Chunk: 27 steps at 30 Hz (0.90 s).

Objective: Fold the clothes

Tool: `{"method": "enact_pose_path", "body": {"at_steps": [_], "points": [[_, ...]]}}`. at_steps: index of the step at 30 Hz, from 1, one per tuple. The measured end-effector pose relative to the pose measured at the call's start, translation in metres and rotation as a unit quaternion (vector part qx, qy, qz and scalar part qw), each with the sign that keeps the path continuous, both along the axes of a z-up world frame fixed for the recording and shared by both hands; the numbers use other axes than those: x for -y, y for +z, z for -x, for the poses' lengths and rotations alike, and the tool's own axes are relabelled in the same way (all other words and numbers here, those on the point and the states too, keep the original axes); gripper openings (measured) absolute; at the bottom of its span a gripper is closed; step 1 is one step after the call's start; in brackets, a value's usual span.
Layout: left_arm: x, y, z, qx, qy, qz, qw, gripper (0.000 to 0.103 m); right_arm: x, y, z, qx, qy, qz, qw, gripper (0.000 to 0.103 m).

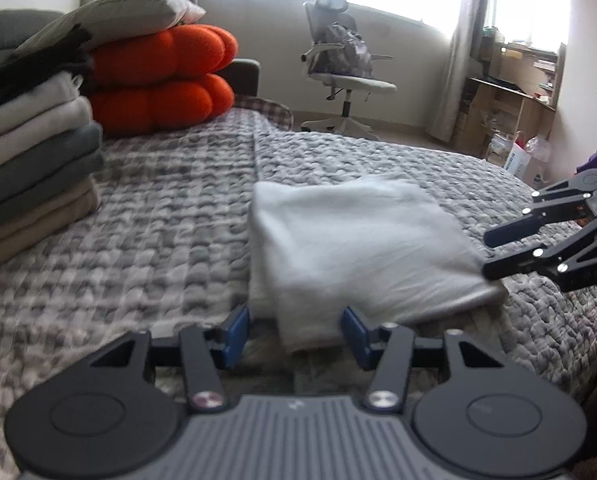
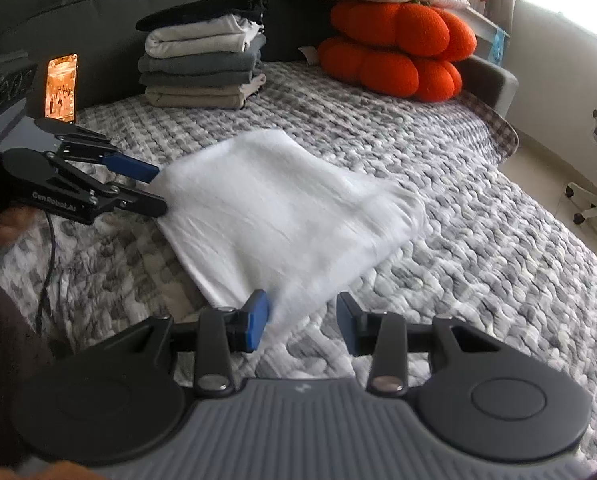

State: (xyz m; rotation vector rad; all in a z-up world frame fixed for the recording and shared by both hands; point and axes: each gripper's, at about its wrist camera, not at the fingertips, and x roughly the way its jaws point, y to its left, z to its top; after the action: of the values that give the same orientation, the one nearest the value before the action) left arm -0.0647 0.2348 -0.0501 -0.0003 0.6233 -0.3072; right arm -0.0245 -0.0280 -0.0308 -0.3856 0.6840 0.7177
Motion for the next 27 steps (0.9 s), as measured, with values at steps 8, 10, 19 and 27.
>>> {"method": "enact_pose_path", "body": {"at_steps": [8, 10, 19, 27], "points": [[-0.017, 0.011, -0.003, -0.027, 0.007, 0.054, 0.9981, 0.059, 0.012, 0.005, -0.002, -0.02, -0.017, 0.008, 1.0, 0.042], [-0.018, 0.015, -0.007, -0.032, 0.01, 0.065, 0.9973, 0.06, 0.016, 0.007, -0.004, -0.027, -0.025, 0.002, 0.999, 0.042], [0.003, 0.027, -0.019, -0.071, 0.028, 0.02, 0.9969, 0.073, 0.022, 0.013, -0.008, -0.055, -0.042, -0.009, 0.998, 0.05], [0.012, 0.036, -0.027, -0.107, 0.028, 0.0, 0.9938, 0.085, 0.019, 0.018, -0.011, -0.091, -0.054, -0.014, 0.994, 0.061]]}}
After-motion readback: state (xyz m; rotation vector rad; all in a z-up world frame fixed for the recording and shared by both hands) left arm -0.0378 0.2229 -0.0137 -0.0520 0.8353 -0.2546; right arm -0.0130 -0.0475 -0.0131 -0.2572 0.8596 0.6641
